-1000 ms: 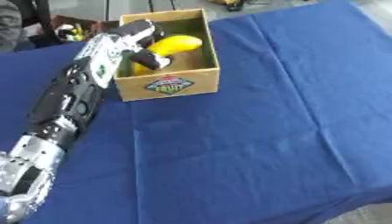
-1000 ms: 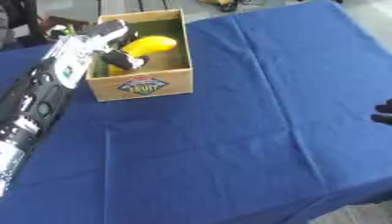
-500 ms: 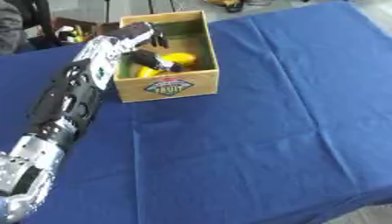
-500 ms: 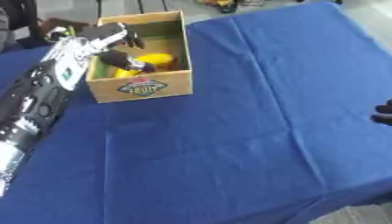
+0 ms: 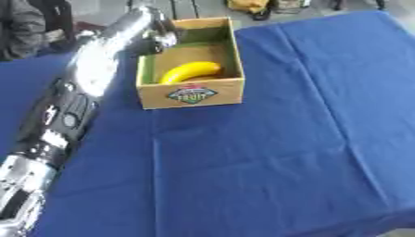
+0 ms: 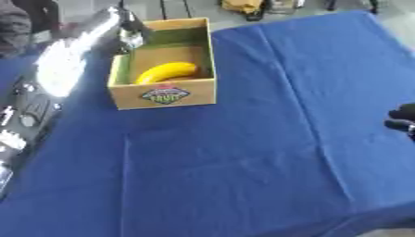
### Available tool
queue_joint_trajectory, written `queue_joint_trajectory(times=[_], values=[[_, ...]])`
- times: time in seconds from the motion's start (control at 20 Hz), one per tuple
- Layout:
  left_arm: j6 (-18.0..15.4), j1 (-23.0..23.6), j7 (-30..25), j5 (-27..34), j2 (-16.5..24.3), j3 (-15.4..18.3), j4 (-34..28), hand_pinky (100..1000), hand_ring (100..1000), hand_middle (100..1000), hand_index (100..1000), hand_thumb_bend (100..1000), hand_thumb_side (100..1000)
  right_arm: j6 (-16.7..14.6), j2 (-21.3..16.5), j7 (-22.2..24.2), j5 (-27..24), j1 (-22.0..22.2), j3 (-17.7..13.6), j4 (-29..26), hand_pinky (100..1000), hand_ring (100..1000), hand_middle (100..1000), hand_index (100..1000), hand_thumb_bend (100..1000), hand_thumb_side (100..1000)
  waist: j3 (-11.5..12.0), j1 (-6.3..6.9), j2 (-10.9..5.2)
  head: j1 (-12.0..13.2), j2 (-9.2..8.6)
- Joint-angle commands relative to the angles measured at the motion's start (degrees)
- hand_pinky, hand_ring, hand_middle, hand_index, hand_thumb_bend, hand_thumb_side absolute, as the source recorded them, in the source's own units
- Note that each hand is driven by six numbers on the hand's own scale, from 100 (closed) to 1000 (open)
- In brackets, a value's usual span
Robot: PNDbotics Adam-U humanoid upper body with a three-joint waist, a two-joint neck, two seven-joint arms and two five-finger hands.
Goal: Pick up objects on the table and place them in the box.
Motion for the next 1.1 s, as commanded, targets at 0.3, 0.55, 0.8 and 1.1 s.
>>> queue_joint_trajectory(times=[0.3,0.55,0.8,1.1], values=[[9.0,14.7,2.6,24.5,3.6,1.5,-25.8,773,624,580,659,375,960,-0.3,-2.3,-0.8,-0.2,-0.1,-1.2,-0.6,650,651,582,764,100,875,5.0,-0.84,-2.03,-3.8,0.27],[14.3,25.2,5.4,30.3,0.3,4.9,-32.3,776,622,583,664,389,1000,-0.5,-2.8,-1.4,-0.3,0.2,-1.7,-0.4,650,650,582,763,100,874,7.5,-1.27,-2.75,-5.1,0.76],[17.4,31.7,7.0,32.5,-4.1,7.4,-35.6,777,622,583,666,402,1000,-0.7,-2.6,-1.8,-0.4,0.9,-2.1,-0.3,650,650,581,763,100,874,8.9,-1.90,-3.15,-5.9,1.40],[19.2,33.9,7.2,32.5,-7.7,8.7,-36.6,776,620,582,673,357,1000,-0.8,-2.2,-1.9,-0.3,1.1,-2.1,-0.3,651,653,583,764,100,874,9.5,-2.59,-3.03,-5.7,2.35]])
